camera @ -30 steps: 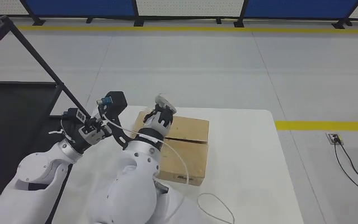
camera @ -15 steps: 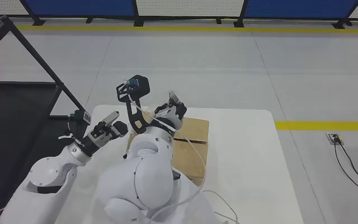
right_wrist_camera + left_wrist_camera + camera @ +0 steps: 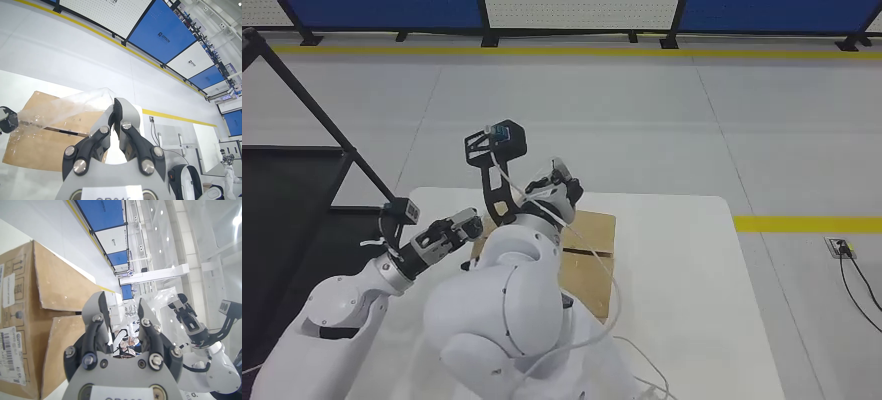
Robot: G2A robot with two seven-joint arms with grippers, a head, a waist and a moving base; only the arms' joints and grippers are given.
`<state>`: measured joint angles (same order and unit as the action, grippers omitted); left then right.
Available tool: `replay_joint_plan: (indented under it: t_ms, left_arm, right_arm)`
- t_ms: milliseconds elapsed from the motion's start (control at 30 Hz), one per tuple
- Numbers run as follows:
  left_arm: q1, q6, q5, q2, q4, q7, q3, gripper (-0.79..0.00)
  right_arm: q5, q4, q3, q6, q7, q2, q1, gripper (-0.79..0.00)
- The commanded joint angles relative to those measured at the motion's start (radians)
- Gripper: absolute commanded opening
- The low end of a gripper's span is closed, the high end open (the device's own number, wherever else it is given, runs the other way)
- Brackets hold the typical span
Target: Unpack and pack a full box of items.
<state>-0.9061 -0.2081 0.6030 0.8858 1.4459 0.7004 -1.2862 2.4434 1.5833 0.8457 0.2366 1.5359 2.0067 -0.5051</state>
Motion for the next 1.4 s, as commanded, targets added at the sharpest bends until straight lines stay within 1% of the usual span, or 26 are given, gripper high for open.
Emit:
replay_joint_plan:
  t_ms: [0, 100, 200, 233, 267, 500, 767, 933, 1100, 1200, 1367]
  left_arm:
    - [0.0, -0.001, -0.003, 0.002, -0.001, 0.007, 0.0, -0.656]
    - [0.0, 0.003, -0.009, 0.004, -0.001, 0.019, 0.001, -0.573]
    - [-0.002, 0.0, -0.008, 0.007, 0.0, 0.025, -0.002, -0.686]
    - [-0.003, 0.001, -0.005, 0.008, 0.0, 0.028, -0.002, -0.708]
    - [-0.003, 0.0, -0.005, 0.009, 0.001, 0.03, -0.004, -0.785]
    - [0.002, 0.012, -0.032, 0.01, -0.001, 0.019, -0.029, -0.785]
    - [0.051, 0.141, -0.132, 0.0, -0.027, 0.085, -0.052, -0.785]
    - [0.091, 0.199, -0.203, -0.004, -0.043, 0.123, -0.053, -0.785]
    - [0.13, 0.257, -0.281, -0.01, -0.048, 0.188, -0.045, -0.785]
    - [0.148, 0.268, -0.313, -0.013, -0.054, 0.223, -0.04, -0.785]
    - [0.167, 0.269, -0.361, -0.012, -0.06, 0.213, -0.025, -0.785]
  right_arm:
    - [0.001, 0.005, 0.004, 0.008, 0.0, -0.001, -0.001, -0.785]
    - [0.003, 0.011, 0.009, 0.015, 0.0, -0.002, -0.005, -0.785]
    - [0.001, 0.017, 0.01, 0.018, 0.0, -0.003, -0.011, -0.785]
    - [0.001, 0.018, 0.009, 0.018, 0.0, -0.003, -0.012, -0.785]
    - [0.002, 0.02, 0.008, 0.018, 0.0, -0.004, -0.014, -0.785]
    - [0.014, 0.036, 0.007, 0.001, 0.0, -0.01, -0.046, -0.785]
    - [0.058, 0.043, 0.008, -0.034, 0.0, -0.03, -0.13, -0.785]
    - [0.091, 0.065, -0.006, -0.055, 0.0, -0.051, -0.211, -0.785]
    - [0.127, 0.057, -0.019, -0.077, 0.0, -0.073, -0.277, -0.785]
    - [0.128, 0.052, -0.034, -0.093, 0.0, -0.085, -0.301, -0.785]
    - [0.128, 0.031, -0.045, -0.12, -0.026, -0.099, -0.326, -0.785]
